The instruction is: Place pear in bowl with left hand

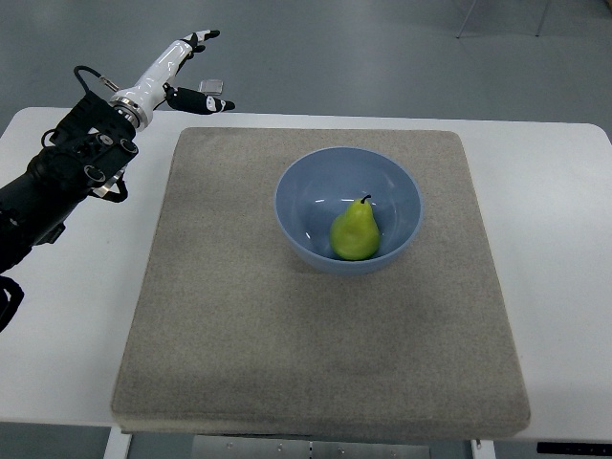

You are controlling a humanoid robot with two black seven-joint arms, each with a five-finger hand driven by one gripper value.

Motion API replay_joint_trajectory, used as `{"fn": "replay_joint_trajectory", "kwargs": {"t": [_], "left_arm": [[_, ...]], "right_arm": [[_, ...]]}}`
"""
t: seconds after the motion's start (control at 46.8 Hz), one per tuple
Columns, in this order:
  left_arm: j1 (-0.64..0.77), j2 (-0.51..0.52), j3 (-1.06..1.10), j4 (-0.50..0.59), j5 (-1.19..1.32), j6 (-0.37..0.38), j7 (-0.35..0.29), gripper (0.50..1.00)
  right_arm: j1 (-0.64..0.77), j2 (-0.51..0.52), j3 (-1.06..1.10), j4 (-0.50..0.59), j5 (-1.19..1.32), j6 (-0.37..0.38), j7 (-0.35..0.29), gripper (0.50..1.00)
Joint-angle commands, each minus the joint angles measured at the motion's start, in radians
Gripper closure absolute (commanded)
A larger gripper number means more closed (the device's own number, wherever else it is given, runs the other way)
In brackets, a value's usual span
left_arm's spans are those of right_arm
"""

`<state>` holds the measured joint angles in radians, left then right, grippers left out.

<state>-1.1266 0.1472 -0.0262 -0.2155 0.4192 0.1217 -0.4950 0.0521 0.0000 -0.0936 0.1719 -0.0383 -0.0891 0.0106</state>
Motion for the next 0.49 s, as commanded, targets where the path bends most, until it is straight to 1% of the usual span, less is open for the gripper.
{"fn": "replay_joint_trajectory", "kwargs": {"t": [0.0, 0.149, 0.256, 0.47], "left_arm": [[0.019, -0.008, 0.0, 0.002, -0.155, -0.002, 0.001, 0.551], [0.051, -0.015, -0.009, 0.001, -0.338, -0.007, -0.004, 0.555], [0.074, -0.023, -0.061, -0.007, -0.399, -0.022, -0.013, 0.555], [0.103, -0.057, -0.282, -0.008, -0.401, -0.138, -0.042, 0.555]], "right_arm": [[0.0, 0.0, 0.0, 0.0, 0.0, 0.0, 0.0, 0.576], [0.0, 0.0, 0.0, 0.0, 0.0, 0.0, 0.0, 0.576], [0.0, 0.0, 0.0, 0.0, 0.0, 0.0, 0.0, 0.576], [0.0, 0.0, 0.0, 0.0, 0.0, 0.0, 0.0, 0.576]]}}
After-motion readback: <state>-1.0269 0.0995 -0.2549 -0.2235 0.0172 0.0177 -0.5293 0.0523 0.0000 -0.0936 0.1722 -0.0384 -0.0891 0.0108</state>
